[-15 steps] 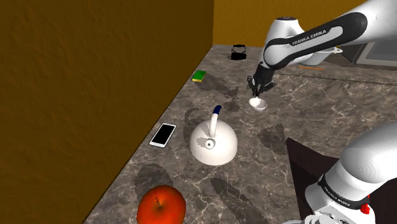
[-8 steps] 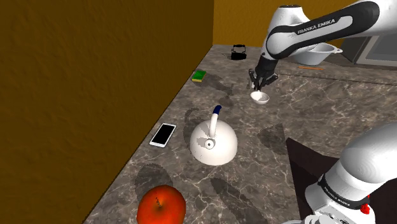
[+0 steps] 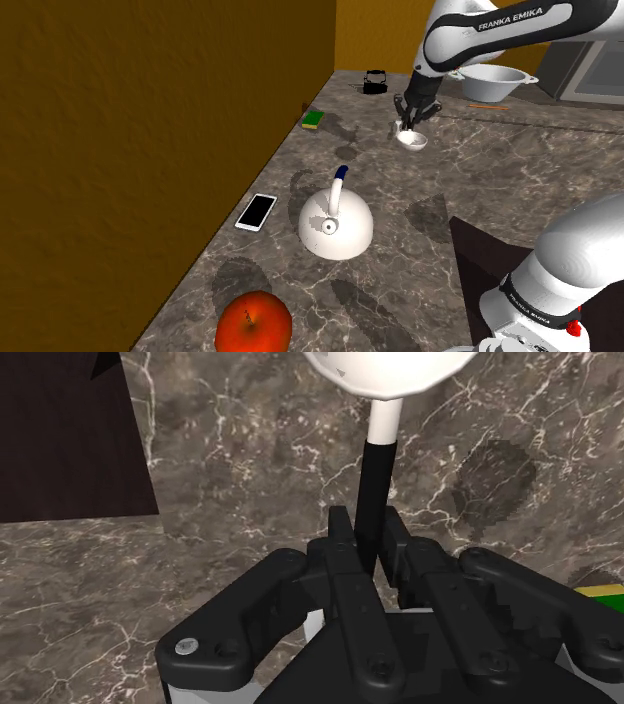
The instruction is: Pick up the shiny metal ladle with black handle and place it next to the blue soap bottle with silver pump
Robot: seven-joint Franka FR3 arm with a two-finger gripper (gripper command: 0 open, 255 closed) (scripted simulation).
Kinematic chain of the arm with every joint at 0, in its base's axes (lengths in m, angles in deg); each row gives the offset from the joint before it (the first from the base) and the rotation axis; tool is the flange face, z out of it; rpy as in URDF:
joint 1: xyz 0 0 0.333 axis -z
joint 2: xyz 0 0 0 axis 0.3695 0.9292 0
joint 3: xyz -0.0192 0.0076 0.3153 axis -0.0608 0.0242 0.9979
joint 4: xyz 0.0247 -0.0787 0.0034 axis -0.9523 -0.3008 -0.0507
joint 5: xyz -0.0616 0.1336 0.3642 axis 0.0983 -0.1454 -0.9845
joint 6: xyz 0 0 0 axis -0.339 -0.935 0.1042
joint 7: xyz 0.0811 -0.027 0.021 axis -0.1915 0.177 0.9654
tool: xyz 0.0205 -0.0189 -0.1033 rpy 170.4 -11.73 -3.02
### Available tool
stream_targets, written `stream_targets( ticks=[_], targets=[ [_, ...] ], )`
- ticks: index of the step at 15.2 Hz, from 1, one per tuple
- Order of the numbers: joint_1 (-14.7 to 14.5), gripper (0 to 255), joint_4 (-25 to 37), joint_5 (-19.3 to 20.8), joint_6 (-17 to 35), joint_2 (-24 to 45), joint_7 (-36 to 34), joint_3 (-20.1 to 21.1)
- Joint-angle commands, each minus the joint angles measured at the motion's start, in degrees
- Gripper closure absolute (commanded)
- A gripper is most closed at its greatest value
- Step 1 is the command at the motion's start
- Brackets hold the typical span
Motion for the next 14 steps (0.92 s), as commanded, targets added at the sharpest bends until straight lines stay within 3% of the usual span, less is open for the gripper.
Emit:
stream_targets(
  ticks=[1, 14],
  targets=[
    [-0.02, 255, 1.26, -0.01, -1.65, -0.37, -0.04, 0.02],
    [0.01, 255, 10.86, 0.01, -11.75, -0.86, 0.02, -0.05]
  ],
)
